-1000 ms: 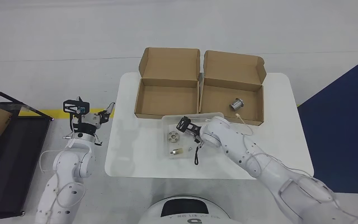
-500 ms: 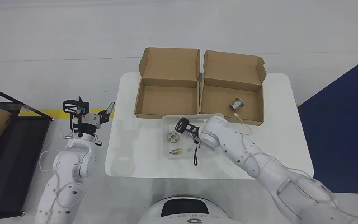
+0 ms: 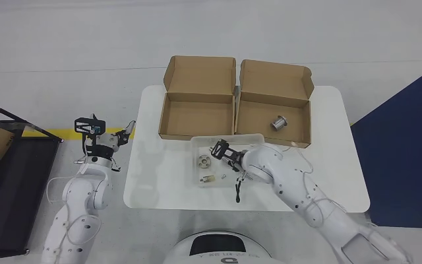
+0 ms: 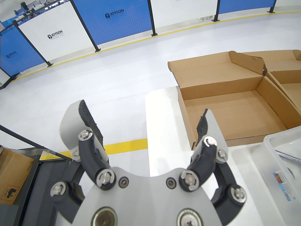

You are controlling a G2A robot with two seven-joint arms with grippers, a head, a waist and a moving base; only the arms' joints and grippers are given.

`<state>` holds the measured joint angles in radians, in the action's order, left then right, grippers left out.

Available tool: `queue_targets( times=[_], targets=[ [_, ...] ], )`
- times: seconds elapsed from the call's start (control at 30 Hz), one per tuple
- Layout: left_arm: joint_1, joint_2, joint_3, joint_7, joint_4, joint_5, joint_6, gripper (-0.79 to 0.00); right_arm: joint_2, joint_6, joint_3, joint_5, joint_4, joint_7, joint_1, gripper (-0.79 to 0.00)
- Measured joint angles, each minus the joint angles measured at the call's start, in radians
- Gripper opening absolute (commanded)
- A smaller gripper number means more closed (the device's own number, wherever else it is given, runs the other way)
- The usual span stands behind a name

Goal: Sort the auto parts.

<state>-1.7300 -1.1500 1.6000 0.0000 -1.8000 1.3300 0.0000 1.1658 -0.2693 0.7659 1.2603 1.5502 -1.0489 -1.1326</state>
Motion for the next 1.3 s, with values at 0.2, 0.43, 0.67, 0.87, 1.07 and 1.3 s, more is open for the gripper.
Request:
queue_targets(
  times=[0.2, 0.43, 0.67, 0.87, 1.07, 1.3],
  targets=[
    [0.000, 0.000, 0.000, 0.000, 0.000, 0.000, 0.000, 0.000, -0.007, -0.032, 0.041, -0.036, 0.018, 0.077, -0.021, -0.785],
    [0.000, 0.000, 0.000, 0.000, 0.000, 0.000, 0.000, 0.000, -0.042, -0.213, 0.171, -0.149, 0.045, 0.271, -0.088, -0.785],
    [0.000, 0.000, 0.000, 0.000, 0.000, 0.000, 0.000, 0.000, -0.078, -0.470, 0.306, -0.311, 0.003, 0.394, -0.126, -0.785],
    [0.000, 0.000, 0.000, 0.000, 0.000, 0.000, 0.000, 0.000, -0.103, -0.710, 0.409, -0.469, -0.073, 0.537, -0.141, -0.785],
    [0.020, 0.000, -0.033, -0.030, -0.048, 0.129, 0.066, 0.000, -0.141, -0.743, 0.492, -0.535, -0.094, 0.707, -0.191, -0.785],
    [0.163, -0.025, -0.331, -0.315, -0.115, 0.639, 0.101, 0.000, -0.197, -0.743, 0.579, -0.591, -0.155, 1.001, -0.265, -0.785]
  ],
)
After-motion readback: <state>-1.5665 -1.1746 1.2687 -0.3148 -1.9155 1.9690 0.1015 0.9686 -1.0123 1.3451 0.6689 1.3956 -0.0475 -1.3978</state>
